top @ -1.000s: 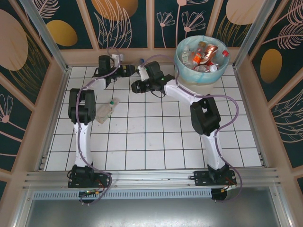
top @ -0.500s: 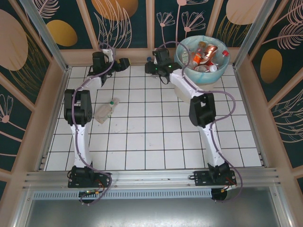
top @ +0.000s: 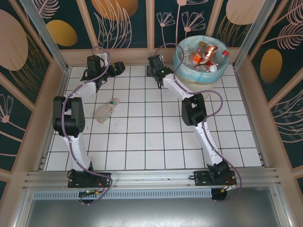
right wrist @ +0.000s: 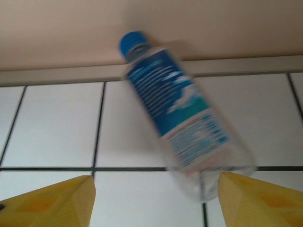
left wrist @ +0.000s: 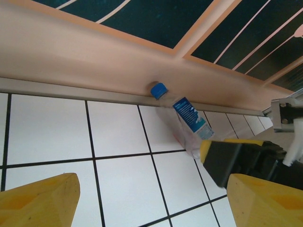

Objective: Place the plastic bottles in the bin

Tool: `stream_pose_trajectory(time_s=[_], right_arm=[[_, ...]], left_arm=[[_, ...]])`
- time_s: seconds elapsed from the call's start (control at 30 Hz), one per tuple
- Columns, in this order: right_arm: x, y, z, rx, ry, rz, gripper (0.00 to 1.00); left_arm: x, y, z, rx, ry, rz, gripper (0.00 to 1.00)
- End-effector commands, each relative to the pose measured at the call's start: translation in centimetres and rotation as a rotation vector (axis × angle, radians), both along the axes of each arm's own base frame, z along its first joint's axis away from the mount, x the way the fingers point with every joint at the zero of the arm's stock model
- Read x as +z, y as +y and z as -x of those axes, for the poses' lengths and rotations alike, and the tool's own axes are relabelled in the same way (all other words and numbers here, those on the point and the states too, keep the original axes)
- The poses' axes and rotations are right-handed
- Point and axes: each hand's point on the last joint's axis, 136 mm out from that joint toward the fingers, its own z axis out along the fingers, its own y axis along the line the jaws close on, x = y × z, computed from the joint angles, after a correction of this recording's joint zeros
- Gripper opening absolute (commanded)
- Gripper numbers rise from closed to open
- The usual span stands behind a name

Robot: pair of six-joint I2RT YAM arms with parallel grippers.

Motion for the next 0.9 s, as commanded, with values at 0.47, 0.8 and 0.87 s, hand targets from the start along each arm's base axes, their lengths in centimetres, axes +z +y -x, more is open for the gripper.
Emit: stream_pose_trajectory(time_s=[0.47,0.8,0.87], right_arm=[[-5.9,-2.9,-2.7,-0.048,0.023,-0.01,0.78],[-6.5,0.1,-1.3,0.069,0.087,-0.094,0.73],[-6.5,1.3,-0.1,0.111,0.103,-0.083,0.72]], left_arm=[[2.1,-0.1,0.9,0.002,-0.009,0.014,0.82],[1.9,0.0,1.5,0.005,0.038,0.013,0.82],[2.2,0.1,1.8,0.009,0.037,0.006,0.82]])
